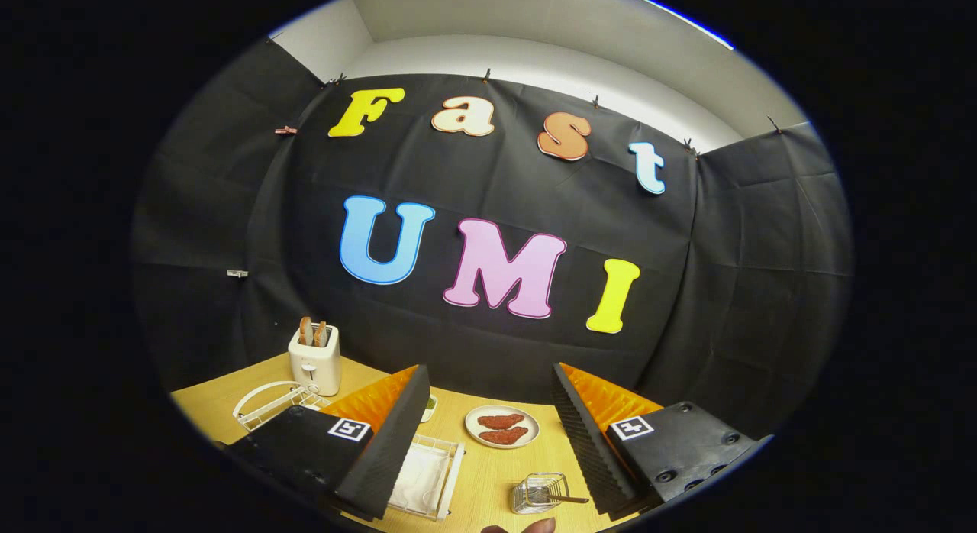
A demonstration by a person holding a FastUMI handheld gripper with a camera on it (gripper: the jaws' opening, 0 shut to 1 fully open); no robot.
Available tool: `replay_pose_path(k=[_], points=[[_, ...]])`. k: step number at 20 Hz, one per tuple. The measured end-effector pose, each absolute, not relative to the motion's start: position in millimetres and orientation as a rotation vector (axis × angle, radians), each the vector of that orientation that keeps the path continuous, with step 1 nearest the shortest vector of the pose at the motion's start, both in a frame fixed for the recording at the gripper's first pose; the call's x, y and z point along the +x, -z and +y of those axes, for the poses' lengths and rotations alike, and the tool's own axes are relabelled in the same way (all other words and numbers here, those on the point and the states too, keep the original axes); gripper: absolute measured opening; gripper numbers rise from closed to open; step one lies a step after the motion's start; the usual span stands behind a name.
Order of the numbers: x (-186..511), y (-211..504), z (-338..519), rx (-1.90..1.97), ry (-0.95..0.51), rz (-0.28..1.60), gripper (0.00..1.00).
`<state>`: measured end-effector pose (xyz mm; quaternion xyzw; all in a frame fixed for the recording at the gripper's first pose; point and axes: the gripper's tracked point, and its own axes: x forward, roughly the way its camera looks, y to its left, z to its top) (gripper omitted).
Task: Take the plate from the dish rack, then take the spoon from the basket and place it into the plate.
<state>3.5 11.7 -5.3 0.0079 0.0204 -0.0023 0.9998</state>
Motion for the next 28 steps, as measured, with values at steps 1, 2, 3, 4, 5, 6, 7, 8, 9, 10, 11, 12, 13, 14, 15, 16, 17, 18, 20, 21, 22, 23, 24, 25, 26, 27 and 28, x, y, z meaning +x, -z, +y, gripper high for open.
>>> replay_pose_path(k=[1, 2, 3, 4, 5, 6, 7, 8, 9, 10, 11, 12, 13, 14, 15, 16, 17, 18, 20, 21, 22, 23, 24, 25, 26, 27, 28], points=[[5.3, 7.2, 14.1, 0.017, 0.0, 0.052, 0.98], [7.7, 10.1, 19.6, 0.021, -0.013, 0.07, 0.98], [10.7, 13.8, 27.3, 0.029, -0.031, 0.095, 0.98], [13.3, 18.2, 35.8, 0.043, -0.05, 0.124, 0.98], [16.4, 23.5, 43.9, 0.061, -0.068, 0.156, 0.98], [20.3, 28.6, 52.9, 0.085, -0.087, 0.195, 0.98], [25.3, 34.2, 62.3, 0.11, -0.102, 0.232, 0.98], [29.4, 41.2, 71.9, 0.133, -0.113, 0.273, 0.98], [34.2, 48.6, 80.4, 0.153, -0.12, 0.318, 0.98], [39.8, 57.2, 91.1, 0.172, -0.131, 0.36, 0.98], [45.3, 66.2, 100.8, 0.189, -0.139, 0.406, 0.98], [51.0, 77.0, 108.9, 0.207, -0.14, 0.453, 0.98], [56.3, 89.3, 117.6, 0.231, -0.142, 0.503, 0.98], [61.1, 102.2, 127.3, 0.255, -0.141, 0.558, 0.98], [65.8, 115.9, 137.3, 0.279, -0.141, 0.609, 0.98], [69.3, 127.4, 148.6, 0.302, -0.144, 0.659, 0.98], [72.2, 141.1, 159.6, 0.325, -0.146, 0.709, 0.98], [74.8, 153.5, 168.9, 0.342, -0.141, 0.756, 0.98], [79.7, 182.5, 178.8, 0.343, -0.115, 0.833, 0.94], [80.1, 196.3, 182.9, 0.334, -0.096, 0.869, 0.91], [81.8, 207.8, 187.0, 0.327, -0.08, 0.895, 0.86], [83.3, 218.4, 190.8, 0.322, -0.063, 0.918, 0.79], [84.2, 227.7, 193.7, 0.312, -0.046, 0.941, 0.71], [84.1, 236.1, 195.6, 0.298, -0.029, 0.961, 0.67], [83.6, 243.6, 196.0, 0.28, -0.011, 0.98, 0.58], [83.6, 250.1, 197.6, 0.262, -0.002, 0.995, 0.54], [83.4, 255.7, 197.3, 0.237, 0.016, 1.003, 0.47]])
